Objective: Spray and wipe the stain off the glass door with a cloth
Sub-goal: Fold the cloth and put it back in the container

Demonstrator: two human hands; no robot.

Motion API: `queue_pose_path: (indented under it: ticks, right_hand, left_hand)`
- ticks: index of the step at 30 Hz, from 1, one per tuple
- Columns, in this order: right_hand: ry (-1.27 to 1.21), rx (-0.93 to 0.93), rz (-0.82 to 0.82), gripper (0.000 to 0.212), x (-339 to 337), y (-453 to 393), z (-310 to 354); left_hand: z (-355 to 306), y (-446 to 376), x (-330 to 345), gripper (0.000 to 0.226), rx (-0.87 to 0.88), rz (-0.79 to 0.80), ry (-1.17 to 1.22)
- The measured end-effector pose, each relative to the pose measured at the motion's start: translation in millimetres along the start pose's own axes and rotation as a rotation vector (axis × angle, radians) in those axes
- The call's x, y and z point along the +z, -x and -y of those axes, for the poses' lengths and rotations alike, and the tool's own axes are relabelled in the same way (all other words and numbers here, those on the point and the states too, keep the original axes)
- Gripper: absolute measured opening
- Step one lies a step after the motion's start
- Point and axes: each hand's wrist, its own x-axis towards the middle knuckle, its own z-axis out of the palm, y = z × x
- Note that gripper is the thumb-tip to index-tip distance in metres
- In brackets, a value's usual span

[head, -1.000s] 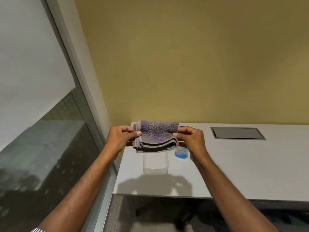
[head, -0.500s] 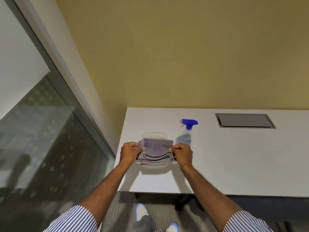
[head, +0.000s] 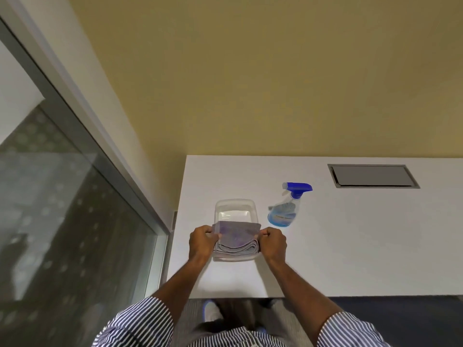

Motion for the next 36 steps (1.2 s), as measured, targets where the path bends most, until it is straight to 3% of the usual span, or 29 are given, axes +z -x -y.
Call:
queue_pose_path:
  ticks: [4, 14, 19, 21, 25, 31, 36]
  right_hand:
    - [0.048, 0.004, -0.026, 0.017, 5.1, -7.7, -1.3]
    - [0.205, -0.002, -0.065, 0.019, 15.8, -12.9, 7.0]
    - [0.289, -0.038, -0.08, 0.015, 18.8, -14.4, 10.8]
    - [0.331, -0.063, -0.072, 0.012, 20.1, -15.5, 10.9]
    - [0.443, -0.133, -0.077, 0.008, 22.7, -17.4, 9.5]
    - [0.705, -0.305, 0.002, 0.025, 26.7, -26.0, -1.5]
    - [0.806, -0.378, 0.025, 0.022, 30.1, -31.8, -4.7]
  left_hand:
    - [-0.3, -9.1, 4.6, 0.033, 0.036, 0.004, 0.0]
    - [16.0, -19.5, 15.9, 0.028, 0.153, 0.0, -0.07]
    - [41.6, -30.5, 24.3, 0.032, 0.517, -0.232, -0.281]
    - [45.0, -35.1, 26.0, 0.033, 0.587, -0.263, -0.39]
    - [44.7, -37.1, 25.2, 0.03, 0.565, -0.218, -0.497]
    - [29.5, -38.0, 20.5, 0.026, 0.65, -0.195, -0.686]
    - [39.3, -44.5, 24.2, 0.03, 0.652, -0.072, -0.873]
